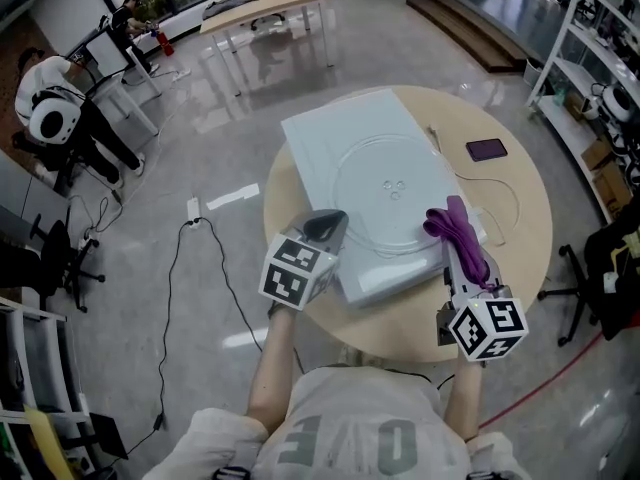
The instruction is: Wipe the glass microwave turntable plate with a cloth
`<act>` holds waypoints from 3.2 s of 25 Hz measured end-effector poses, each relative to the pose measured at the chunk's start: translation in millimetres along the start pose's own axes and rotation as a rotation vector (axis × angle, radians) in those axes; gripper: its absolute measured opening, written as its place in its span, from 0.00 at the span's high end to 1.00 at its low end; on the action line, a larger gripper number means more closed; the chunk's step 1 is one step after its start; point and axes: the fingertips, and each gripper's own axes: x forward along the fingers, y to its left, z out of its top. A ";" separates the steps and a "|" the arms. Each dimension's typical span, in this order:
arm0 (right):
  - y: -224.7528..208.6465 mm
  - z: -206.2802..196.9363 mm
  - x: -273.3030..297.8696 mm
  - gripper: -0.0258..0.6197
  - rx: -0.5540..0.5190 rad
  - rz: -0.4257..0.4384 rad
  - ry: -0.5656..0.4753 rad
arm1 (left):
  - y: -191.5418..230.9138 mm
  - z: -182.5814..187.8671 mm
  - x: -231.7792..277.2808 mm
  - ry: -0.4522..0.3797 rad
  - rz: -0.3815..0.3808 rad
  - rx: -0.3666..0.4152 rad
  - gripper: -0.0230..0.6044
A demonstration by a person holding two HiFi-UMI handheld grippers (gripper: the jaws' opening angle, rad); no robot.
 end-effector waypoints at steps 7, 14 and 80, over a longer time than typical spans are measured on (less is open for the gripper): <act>7.7 -3.4 -7.9 0.89 0.003 0.001 0.012 | -1.1 -7.7 -13.9 -0.006 -0.024 0.001 0.97; 24.3 -6.4 -9.6 0.89 -0.024 0.046 0.025 | -6.0 -13.5 -26.9 -0.038 -0.009 -0.031 0.97; -22.0 9.6 130.6 0.89 -0.729 0.055 0.574 | 2.8 -11.8 -32.8 -0.124 0.083 -0.047 0.97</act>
